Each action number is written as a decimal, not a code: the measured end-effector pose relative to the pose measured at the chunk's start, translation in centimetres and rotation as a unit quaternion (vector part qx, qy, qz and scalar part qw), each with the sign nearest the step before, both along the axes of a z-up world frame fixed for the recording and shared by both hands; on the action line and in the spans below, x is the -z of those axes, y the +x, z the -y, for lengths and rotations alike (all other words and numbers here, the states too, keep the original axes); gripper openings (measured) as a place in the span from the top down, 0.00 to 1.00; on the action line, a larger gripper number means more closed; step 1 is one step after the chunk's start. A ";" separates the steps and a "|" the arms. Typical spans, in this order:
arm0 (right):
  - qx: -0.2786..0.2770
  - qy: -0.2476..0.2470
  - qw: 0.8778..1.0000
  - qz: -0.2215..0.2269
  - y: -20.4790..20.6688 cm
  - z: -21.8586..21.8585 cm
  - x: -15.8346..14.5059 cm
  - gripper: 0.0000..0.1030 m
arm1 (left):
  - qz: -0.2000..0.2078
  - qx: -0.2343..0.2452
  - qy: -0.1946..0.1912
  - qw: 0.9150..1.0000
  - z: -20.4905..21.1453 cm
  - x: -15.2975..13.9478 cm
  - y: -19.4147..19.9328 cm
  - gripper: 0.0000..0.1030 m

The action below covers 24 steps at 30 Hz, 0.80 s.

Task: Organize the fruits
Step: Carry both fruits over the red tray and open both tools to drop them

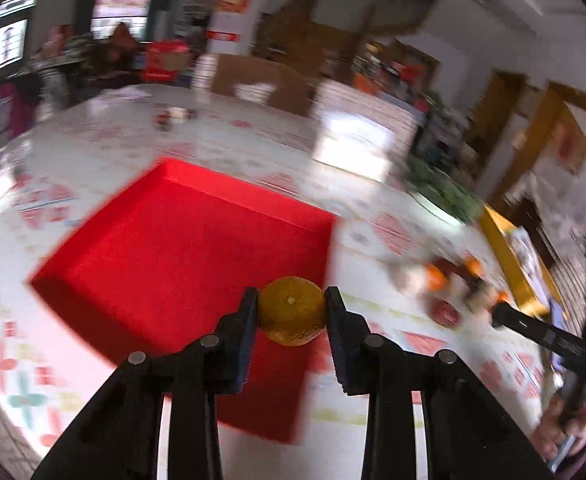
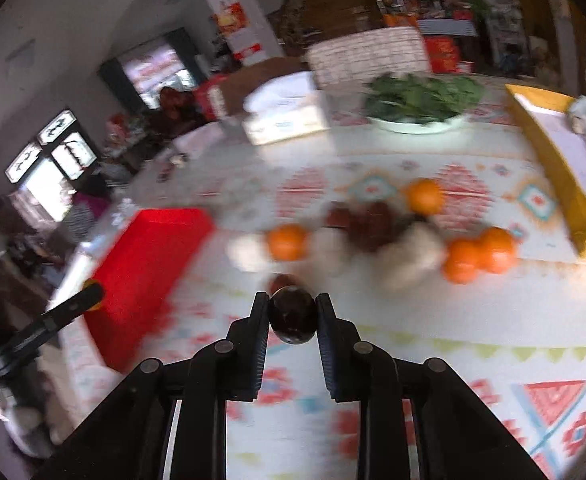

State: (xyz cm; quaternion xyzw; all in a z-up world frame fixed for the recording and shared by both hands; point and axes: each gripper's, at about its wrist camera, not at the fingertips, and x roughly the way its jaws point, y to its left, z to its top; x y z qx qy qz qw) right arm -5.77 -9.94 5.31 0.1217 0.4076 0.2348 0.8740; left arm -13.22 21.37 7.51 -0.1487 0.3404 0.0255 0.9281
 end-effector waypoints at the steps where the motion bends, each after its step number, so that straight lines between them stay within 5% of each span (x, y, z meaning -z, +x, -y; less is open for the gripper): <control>1: -0.015 0.004 1.000 -0.001 0.0 -1.3 -0.5 0.75 | 0.001 -0.014 0.000 1.000 -1.1 0.0 -0.3 0.69; 9: -0.149 0.056 0.986 -0.046 1.0 -13.7 -1.7 0.75 | -0.017 -0.077 0.002 0.997 -7.5 1.6 -0.8 0.69; 16: -0.206 0.005 0.977 -0.061 1.0 -23.9 1.1 0.75 | -0.042 -0.092 -0.025 0.995 -11.3 3.9 0.0 0.69; 24: -0.212 -0.056 0.974 -0.060 1.6 -27.7 3.9 0.74 | -0.040 -0.090 -0.056 0.994 -12.8 4.7 0.1 0.69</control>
